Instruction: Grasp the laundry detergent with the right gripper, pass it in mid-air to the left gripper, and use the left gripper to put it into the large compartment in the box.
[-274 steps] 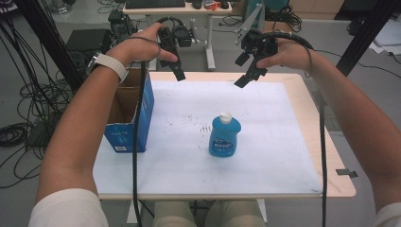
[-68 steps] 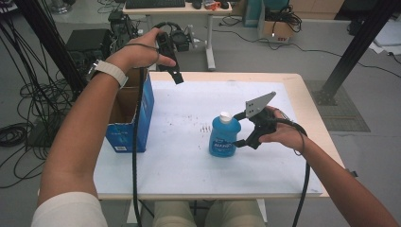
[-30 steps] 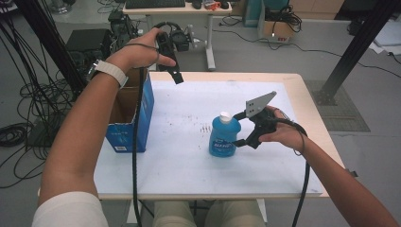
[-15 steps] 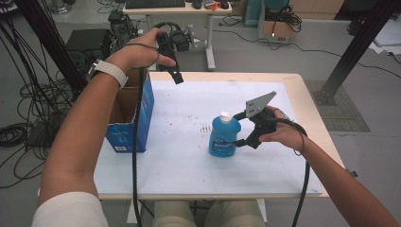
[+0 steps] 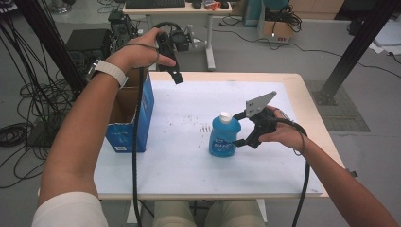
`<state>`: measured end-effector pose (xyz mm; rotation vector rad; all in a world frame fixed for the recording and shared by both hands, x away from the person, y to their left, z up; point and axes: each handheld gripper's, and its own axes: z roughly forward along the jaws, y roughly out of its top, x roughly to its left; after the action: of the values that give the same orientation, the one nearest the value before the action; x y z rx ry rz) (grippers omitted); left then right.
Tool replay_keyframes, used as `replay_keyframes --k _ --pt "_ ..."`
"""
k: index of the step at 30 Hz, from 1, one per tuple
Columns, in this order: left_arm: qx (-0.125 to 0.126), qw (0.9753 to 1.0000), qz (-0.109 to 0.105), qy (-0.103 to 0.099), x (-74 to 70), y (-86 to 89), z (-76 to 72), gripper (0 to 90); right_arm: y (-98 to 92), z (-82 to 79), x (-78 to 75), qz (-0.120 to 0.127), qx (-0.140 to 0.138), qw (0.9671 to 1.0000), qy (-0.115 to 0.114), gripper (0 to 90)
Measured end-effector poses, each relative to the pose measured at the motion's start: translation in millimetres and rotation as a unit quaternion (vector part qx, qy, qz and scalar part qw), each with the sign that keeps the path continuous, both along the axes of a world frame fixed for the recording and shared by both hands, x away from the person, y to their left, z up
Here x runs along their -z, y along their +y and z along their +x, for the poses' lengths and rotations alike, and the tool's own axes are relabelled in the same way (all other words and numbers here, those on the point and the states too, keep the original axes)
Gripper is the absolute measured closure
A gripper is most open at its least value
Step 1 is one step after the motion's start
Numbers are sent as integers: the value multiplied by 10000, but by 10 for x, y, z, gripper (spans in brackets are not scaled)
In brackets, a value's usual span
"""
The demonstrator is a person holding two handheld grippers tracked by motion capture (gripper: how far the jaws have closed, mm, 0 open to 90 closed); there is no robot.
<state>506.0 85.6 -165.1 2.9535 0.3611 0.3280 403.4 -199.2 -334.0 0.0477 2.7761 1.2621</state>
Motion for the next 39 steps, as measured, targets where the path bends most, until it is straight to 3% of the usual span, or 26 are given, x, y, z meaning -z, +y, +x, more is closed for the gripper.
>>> replay_keyframes --k 39 --pt "-22 10000 0 31 2 0 8 113 -28 -5 -15 -16 55 10000 42 54"
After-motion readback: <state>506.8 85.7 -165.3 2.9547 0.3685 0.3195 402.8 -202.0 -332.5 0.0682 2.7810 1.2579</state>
